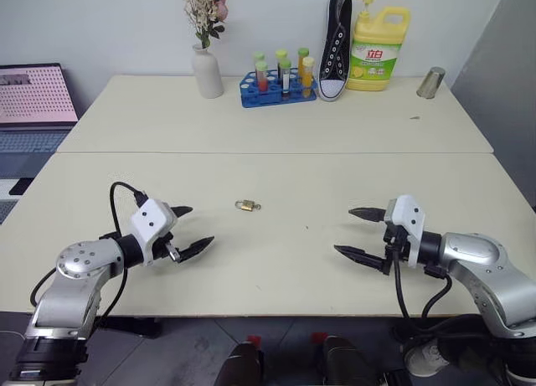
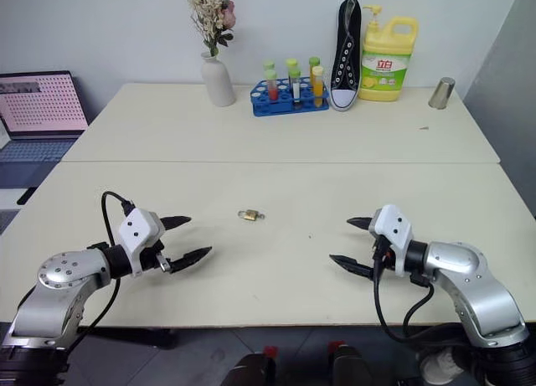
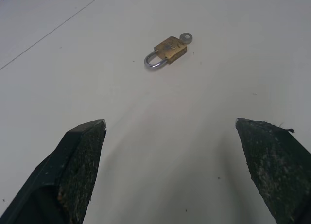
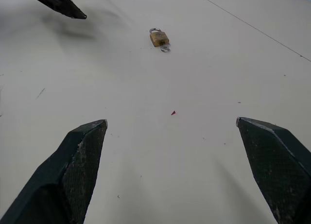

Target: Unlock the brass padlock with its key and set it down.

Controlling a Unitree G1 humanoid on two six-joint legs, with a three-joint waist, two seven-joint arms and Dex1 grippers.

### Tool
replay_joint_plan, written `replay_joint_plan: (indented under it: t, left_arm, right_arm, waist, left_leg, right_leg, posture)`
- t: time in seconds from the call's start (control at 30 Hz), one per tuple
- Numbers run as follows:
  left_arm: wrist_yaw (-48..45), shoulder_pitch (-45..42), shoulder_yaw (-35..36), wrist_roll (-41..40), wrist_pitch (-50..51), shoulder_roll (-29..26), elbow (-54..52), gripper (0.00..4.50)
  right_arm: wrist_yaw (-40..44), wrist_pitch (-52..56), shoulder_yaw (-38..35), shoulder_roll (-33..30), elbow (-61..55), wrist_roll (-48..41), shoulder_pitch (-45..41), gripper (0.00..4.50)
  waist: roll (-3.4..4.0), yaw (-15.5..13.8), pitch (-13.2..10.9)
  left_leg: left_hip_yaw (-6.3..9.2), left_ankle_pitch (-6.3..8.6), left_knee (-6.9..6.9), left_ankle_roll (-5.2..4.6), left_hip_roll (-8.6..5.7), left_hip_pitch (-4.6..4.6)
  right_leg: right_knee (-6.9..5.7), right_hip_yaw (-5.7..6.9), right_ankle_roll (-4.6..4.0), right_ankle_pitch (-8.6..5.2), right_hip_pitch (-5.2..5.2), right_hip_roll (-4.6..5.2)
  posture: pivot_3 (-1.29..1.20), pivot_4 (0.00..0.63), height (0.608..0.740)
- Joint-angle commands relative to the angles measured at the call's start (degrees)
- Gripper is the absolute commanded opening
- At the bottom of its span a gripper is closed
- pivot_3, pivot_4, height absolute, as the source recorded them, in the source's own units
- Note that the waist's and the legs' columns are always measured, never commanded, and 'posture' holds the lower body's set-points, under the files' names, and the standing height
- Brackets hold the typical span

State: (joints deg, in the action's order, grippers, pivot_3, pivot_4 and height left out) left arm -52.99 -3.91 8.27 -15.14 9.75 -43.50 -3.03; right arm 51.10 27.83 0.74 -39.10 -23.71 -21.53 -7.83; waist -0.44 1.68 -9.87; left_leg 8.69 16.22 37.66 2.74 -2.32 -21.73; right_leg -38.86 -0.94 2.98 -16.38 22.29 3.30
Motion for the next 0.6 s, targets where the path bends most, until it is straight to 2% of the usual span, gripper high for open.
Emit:
replay_joint_plan:
  t: [0.03,0.3,0.6]
  left_arm:
    - [-0.66,0.91,1.61,-1.29,0.08,-1.17,-3.62,4.50]
    - [1.90,1.26,2.33,-1.07,3.49,-1.15,-6.04,4.50]
    - [-0.17,0.96,2.67,-1.00,-0.45,-1.59,-4.13,4.50]
  right_arm:
    - [0.19,-1.61,-0.25,0.02,-0.95,-0.40,-0.20,4.46]
    - [0.50,-2.52,0.40,0.03,0.16,-0.23,-0.40,4.46]
    - [0.74,-2.79,1.00,0.18,1.48,-0.18,-1.90,4.46]
  waist:
    - [0.00,0.00,0.00]
    - [0.00,0.00,0.00]
    - [0.00,0.01,0.00]
  left_leg:
    - [0.00,0.00,0.00,0.00,0.00,0.00]
    - [-0.01,0.00,0.00,0.00,0.00,0.01]
    - [-0.01,0.00,0.00,0.00,0.00,0.00]
  right_leg:
    - [0.00,-0.01,0.00,0.00,0.00,0.00]
    - [0.01,-0.01,0.00,0.00,0.00,0.00]
    - [0.01,0.00,0.00,0.00,0.00,0.00]
  posture:
    - [0.00,0.150,0.740]
    - [0.00,0.150,0.740]
    - [0.00,0.150,0.740]
